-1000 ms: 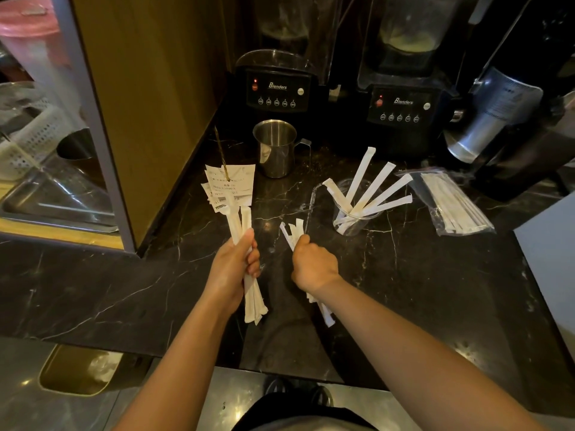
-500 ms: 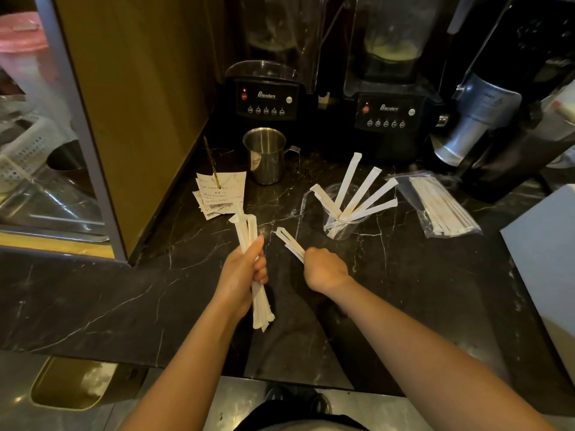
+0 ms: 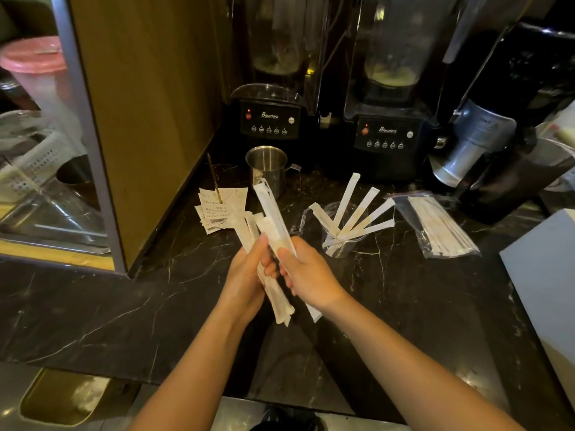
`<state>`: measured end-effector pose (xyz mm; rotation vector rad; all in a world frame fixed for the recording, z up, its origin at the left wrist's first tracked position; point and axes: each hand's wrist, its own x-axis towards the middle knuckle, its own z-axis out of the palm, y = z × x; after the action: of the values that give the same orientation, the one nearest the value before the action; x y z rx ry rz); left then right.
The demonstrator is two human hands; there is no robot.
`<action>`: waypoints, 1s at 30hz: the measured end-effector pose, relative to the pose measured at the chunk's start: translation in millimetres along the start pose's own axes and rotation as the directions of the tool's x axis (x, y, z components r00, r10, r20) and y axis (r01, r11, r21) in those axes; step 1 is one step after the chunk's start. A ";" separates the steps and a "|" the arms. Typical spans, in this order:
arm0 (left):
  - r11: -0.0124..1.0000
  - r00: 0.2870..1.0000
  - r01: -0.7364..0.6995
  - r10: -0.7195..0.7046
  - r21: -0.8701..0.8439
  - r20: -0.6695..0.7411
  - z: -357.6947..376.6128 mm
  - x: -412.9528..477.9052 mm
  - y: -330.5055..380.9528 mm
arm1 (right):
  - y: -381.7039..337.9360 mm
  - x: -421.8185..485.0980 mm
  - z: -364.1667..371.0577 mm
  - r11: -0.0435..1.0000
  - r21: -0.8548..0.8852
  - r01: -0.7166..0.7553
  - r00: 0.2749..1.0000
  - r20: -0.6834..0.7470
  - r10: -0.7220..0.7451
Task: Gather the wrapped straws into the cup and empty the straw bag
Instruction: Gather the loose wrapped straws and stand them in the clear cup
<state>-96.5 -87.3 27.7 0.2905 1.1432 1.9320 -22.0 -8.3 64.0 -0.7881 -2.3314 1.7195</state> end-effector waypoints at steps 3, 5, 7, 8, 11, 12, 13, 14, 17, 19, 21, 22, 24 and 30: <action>1.000 1.000 -0.013 0.013 0.027 -0.016 9.1 -1.1 5.5 | -3.0 -1.9 5.8 0.996 -0.087 0.025 1.000 -0.004 -0.026; 0.998 0.997 -0.012 0.016 0.054 -0.073 14.8 -0.8 8.4 | -2.9 -2.9 8.0 0.993 -0.118 0.026 1.000 0.001 -0.026; 0.994 0.991 -0.012 0.026 0.104 -0.130 19.7 -0.5 10.3 | -2.2 -4.3 10.7 0.988 -0.146 0.045 0.999 0.010 -0.044; 0.992 0.988 -0.012 0.032 0.129 -0.153 21.2 -0.2 10.3 | -1.9 -4.6 12.0 0.983 -0.176 0.059 0.998 0.010 -0.058; 0.988 0.981 0.017 0.013 0.154 -0.191 22.7 0.4 11.6 | 0.6 -2.4 12.7 0.961 -0.261 0.093 0.996 0.020 -0.091; 0.988 0.981 0.031 -0.001 0.153 -0.196 22.4 0.8 12.3 | 2.1 -1.0 12.4 0.953 -0.287 0.097 0.995 0.038 -0.090; 0.987 0.979 0.046 -0.015 0.151 -0.202 21.6 1.8 12.7 | 3.6 0.5 12.0 0.946 -0.309 0.099 0.995 0.061 -0.084; 0.988 0.977 0.062 -0.031 0.143 -0.211 21.2 2.7 12.7 | 4.9 1.9 11.3 0.941 -0.323 0.097 0.994 0.083 -0.073; 0.988 0.970 0.088 -0.056 0.127 -0.237 21.8 5.9 12.9 | 8.5 5.5 10.2 0.952 -0.294 0.091 0.991 0.121 -0.058; 0.985 0.974 0.084 -0.049 0.153 -0.220 23.7 6.4 14.6 | 9.2 7.5 9.8 0.968 -0.234 0.089 0.989 0.132 -0.059; 0.974 0.982 0.068 -0.027 0.216 -0.187 25.3 6.3 18.1 | 10.2 10.1 9.2 0.984 -0.155 0.084 0.986 0.154 -0.060; 0.967 0.985 0.055 -0.011 0.249 -0.174 25.3 6.5 20.0 | 11.2 11.5 8.7 0.989 -0.123 0.080 0.985 0.159 -0.060; 0.948 0.990 0.021 0.025 0.319 -0.141 25.2 7.3 23.4 | 12.0 14.5 6.8 0.994 -0.078 0.082 0.985 0.156 -0.069; 0.854 0.990 -0.114 0.142 0.507 -0.018 31.3 11.0 26.6 | 18.1 24.1 -0.3 0.996 -0.068 0.062 0.997 -0.036 -0.065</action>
<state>-100.1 -65.9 64.2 0.6122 1.7018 1.7276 -36.5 7.4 42.8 -0.7421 -2.3730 1.5944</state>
